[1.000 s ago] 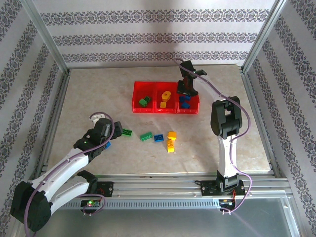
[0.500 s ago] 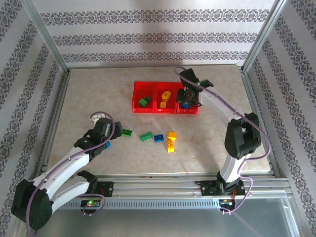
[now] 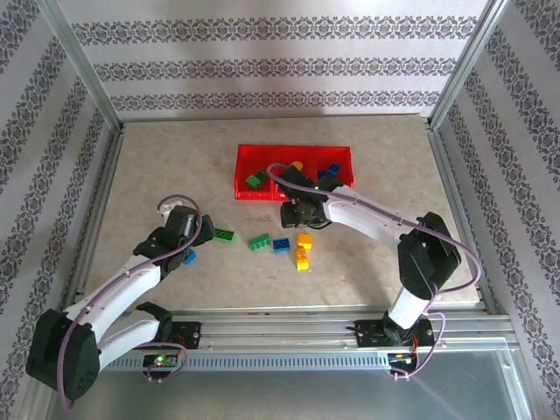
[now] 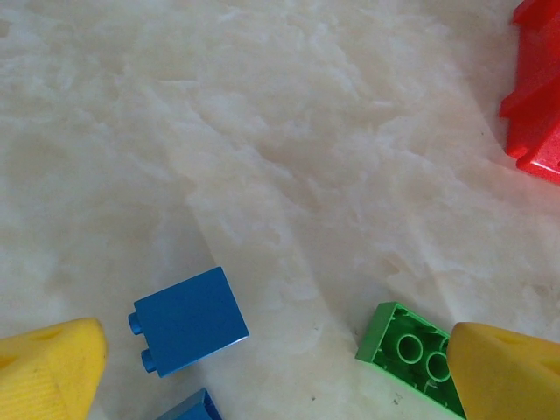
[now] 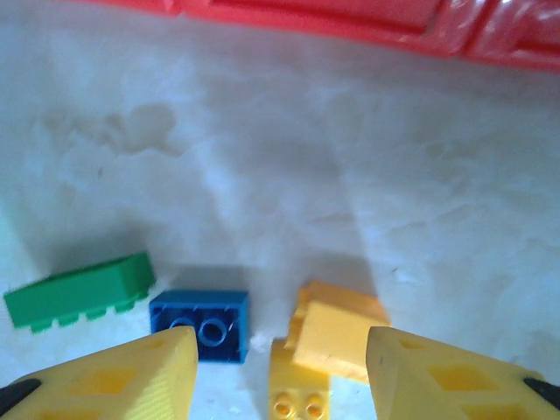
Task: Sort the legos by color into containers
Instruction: Rotate the lego at the center of the table.
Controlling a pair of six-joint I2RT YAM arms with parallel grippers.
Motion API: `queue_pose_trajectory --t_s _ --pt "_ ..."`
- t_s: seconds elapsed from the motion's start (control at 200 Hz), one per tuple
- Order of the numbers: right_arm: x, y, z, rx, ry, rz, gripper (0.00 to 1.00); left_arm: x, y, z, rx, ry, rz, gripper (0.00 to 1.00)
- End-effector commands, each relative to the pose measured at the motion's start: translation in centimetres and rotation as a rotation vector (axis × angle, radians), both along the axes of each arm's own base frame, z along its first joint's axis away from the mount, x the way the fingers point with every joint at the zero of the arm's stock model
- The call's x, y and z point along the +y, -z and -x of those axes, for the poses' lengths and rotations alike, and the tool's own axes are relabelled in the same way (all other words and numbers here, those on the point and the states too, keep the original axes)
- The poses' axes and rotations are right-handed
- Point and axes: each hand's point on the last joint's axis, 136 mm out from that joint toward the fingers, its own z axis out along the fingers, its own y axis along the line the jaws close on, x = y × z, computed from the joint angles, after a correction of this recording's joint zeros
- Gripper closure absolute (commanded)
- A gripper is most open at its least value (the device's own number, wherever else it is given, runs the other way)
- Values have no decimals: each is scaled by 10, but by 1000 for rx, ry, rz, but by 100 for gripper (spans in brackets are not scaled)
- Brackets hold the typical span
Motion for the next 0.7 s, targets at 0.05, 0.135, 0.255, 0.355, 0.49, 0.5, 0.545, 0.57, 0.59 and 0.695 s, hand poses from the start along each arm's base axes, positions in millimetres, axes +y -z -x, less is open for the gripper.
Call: queue_pose_trajectory --t_s 0.05,0.135,0.255,0.355,0.49,0.5,0.545,0.57,0.59,0.695 --pt "3 23 27 73 -84 148 41 2 -6 -5 -28 -21 29 0" --pt "0 26 34 65 -148 252 35 3 -5 -5 -26 -23 34 0" --pt "0 27 37 35 -219 345 26 3 -5 -4 -29 -27 43 0" --pt "5 27 38 9 -261 372 20 4 -5 -4 -33 -31 51 0" --pt "3 30 36 6 -280 415 17 5 -6 -1 -37 -31 55 0" --pt "2 31 35 7 -281 421 16 5 -6 -1 -36 -33 55 0" --pt "0 32 34 7 -283 440 16 6 -6 0 -37 -34 57 0" --pt "-1 33 34 8 -286 448 15 6 -7 1 -38 -35 56 0" --pt "-2 34 34 8 -287 453 15 7 -7 1 -39 -37 56 0" --pt "-1 39 35 23 -303 461 14 8 -7 3 -43 -42 59 0"
